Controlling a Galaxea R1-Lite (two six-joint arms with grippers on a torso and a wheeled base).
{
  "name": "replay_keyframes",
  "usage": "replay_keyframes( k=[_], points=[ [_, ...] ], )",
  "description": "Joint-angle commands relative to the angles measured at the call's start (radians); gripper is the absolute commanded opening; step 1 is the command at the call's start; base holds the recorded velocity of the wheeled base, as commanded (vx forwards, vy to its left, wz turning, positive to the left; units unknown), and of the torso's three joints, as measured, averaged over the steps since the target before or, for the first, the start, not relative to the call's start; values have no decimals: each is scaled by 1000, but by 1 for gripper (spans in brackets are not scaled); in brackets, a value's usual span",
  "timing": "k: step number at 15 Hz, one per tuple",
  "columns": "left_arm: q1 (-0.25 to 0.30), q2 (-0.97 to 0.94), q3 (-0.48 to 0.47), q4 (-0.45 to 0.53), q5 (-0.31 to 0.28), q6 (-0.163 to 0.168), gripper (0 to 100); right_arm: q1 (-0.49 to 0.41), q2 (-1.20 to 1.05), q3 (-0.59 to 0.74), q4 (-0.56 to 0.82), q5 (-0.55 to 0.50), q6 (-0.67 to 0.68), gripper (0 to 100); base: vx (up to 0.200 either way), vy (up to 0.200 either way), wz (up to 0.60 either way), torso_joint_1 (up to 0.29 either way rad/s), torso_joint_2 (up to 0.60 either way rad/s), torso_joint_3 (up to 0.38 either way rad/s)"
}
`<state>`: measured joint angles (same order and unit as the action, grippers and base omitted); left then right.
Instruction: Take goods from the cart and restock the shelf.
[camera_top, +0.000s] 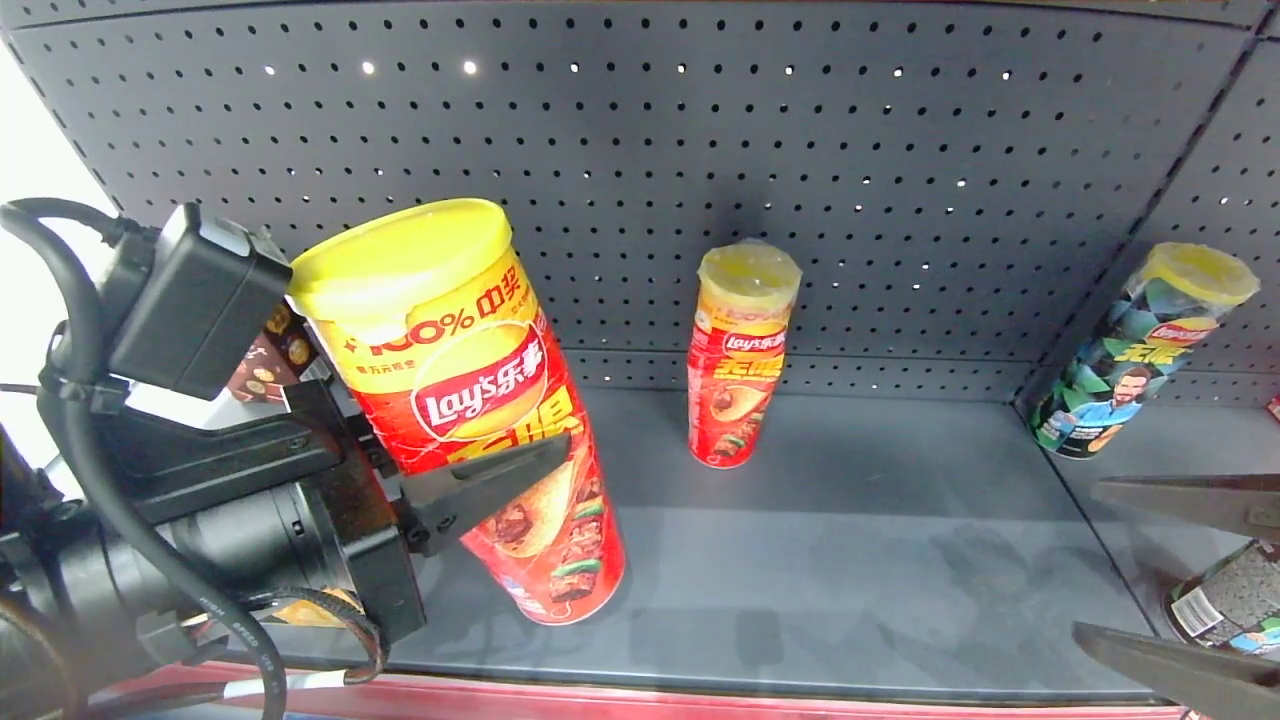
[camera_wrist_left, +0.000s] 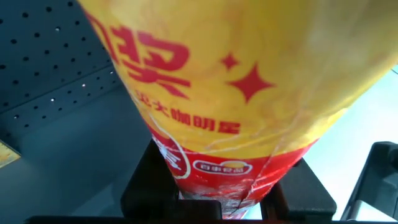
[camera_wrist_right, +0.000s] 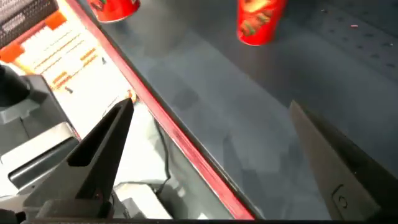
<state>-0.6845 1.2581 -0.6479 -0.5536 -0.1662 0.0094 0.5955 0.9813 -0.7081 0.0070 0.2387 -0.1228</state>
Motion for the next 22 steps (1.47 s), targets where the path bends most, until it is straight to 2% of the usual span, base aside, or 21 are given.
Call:
replay_keyframes(
  k=[1,4,9,12,14,16,20,22],
  points=[
    [2,0,2,0,1,0,0,20,149,-21,-79,4,5,100,0,0,0,0,0,0],
    [16,1,7,0,-4,0,0,-39,292,-28,-200,30,-6,100,0,0,0,0,0,0],
    [37,1,5,0,-26,0,0,-103,606,-56,-598,57,-15,100,0,0,0,0,0,0],
    [37,4,11,0,-24,-2,0,-177,691,-122,-664,223,-60,100,0,0,0,0,0,0],
    [37,4,25,-2,-26,-34,0,-224,743,-185,-668,298,-90,100,0,0,0,0,0,0],
    [37,4,39,-3,-26,-39,0,-270,792,-220,-723,495,-117,100,0,0,0,0,0,0],
    [37,4,39,-3,-26,-40,0,-275,863,-257,-763,534,-115,100,0,0,0,0,0,0],
    [37,3,39,-3,-26,-40,0,-275,927,-329,-771,542,-115,100,0,0,0,0,0,0]
  ],
)
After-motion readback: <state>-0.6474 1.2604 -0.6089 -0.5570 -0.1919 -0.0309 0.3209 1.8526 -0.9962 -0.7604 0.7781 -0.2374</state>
